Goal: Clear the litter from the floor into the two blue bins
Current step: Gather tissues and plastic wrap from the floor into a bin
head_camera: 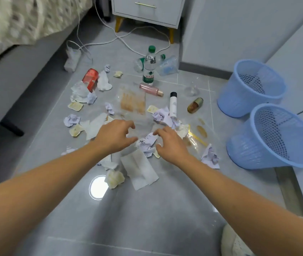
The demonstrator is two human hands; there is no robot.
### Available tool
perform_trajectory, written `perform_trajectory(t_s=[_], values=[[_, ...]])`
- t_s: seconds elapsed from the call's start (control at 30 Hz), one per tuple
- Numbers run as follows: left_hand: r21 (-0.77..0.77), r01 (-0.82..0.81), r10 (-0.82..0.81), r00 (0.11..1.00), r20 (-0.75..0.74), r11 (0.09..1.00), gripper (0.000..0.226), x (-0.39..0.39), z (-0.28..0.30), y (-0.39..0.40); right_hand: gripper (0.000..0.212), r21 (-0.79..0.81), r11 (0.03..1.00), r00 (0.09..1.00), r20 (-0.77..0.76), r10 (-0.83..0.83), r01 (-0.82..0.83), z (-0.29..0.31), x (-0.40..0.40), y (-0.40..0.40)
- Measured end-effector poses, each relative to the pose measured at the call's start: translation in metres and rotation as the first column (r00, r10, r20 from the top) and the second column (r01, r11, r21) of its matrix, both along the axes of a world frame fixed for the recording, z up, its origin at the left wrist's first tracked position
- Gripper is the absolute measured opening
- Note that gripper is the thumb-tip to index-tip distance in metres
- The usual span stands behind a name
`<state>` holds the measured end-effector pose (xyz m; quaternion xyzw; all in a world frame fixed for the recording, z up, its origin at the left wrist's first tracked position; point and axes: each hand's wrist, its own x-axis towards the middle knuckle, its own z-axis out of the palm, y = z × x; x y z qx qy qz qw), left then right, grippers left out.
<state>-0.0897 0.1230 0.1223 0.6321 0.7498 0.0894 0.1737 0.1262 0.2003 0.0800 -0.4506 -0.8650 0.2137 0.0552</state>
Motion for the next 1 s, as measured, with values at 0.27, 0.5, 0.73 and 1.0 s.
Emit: perform_trajectory(t_s=[0.27, 0.5, 0.73, 1.0], values=[[-0.263, -0.012, 0.001, 0.999, -0.043, 0.965, 0.076, 0.049, -0.097, -0.038, 0.066, -0.025, 0.981, 0.973, 0.127, 0.193, -0.192, -0.068, -0.008, 0.013], [-0.166, 0.07, -0.102, 0.977, -0.189, 0.984, 0.05, 0.067, -0.138, -0.045, 0.067, 0.018, 0.944, 0.906, 0.286, 0.312, -0.331, -0.089, -0.015, 0.015], [-0.113, 0.142, -0.155, 0.981, -0.115, 0.983, 0.022, 0.061, -0.135, -0.041, 0.053, -0.059, 0.947, 0.909, 0.265, 0.321, -0.317, -0.089, -0.005, 0.023], [0.061, 0.125, -0.135, 0.969, 0.205, 0.99, 0.014, 0.03, -0.08, -0.043, 0.049, -0.005, 0.952, 0.948, 0.087, 0.306, -0.307, -0.061, 0.001, 0.028]])
